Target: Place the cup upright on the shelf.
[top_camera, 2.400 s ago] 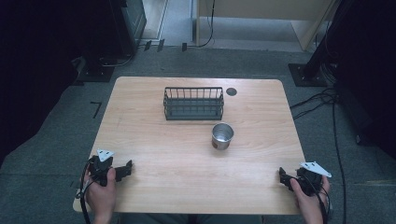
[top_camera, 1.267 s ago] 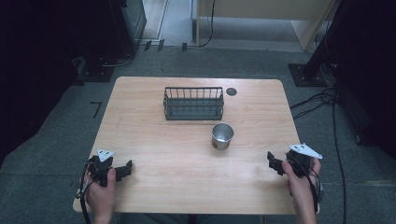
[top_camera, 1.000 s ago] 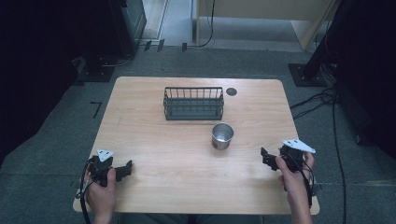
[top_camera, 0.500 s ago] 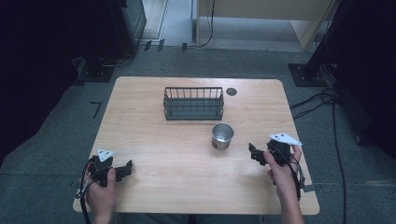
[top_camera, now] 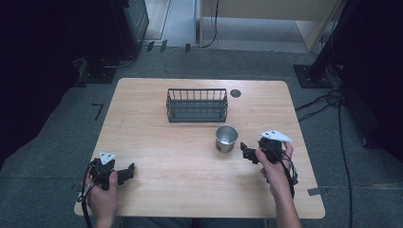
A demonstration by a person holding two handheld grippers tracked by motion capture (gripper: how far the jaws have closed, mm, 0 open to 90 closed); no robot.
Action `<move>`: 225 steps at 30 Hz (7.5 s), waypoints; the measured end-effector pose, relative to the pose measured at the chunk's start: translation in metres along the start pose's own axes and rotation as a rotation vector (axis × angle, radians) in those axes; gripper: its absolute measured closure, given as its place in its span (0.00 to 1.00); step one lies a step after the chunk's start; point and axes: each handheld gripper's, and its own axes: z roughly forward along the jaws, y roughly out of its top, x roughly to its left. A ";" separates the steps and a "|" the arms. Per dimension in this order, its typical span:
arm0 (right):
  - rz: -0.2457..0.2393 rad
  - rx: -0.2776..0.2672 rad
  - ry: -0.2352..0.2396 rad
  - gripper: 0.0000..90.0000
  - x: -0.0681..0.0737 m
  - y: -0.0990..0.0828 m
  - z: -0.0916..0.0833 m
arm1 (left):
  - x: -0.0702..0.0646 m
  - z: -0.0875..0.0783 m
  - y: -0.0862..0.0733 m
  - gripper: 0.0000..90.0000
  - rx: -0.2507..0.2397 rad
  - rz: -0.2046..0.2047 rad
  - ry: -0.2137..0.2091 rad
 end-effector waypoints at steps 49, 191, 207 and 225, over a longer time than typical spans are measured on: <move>-0.064 0.062 0.048 0.10 0.066 0.021 0.061 | 0.000 0.000 0.000 0.00 0.000 0.000 0.000; -0.168 0.004 -0.031 0.18 0.107 0.173 0.168 | 0.000 0.000 0.000 0.00 0.000 -0.001 0.000; -0.170 0.038 -0.007 0.18 0.103 0.156 0.173 | 0.000 0.000 0.000 0.00 0.000 -0.001 0.000; -0.137 0.105 0.049 0.06 0.090 0.152 0.159 | 0.000 0.000 0.000 0.00 0.000 -0.001 0.000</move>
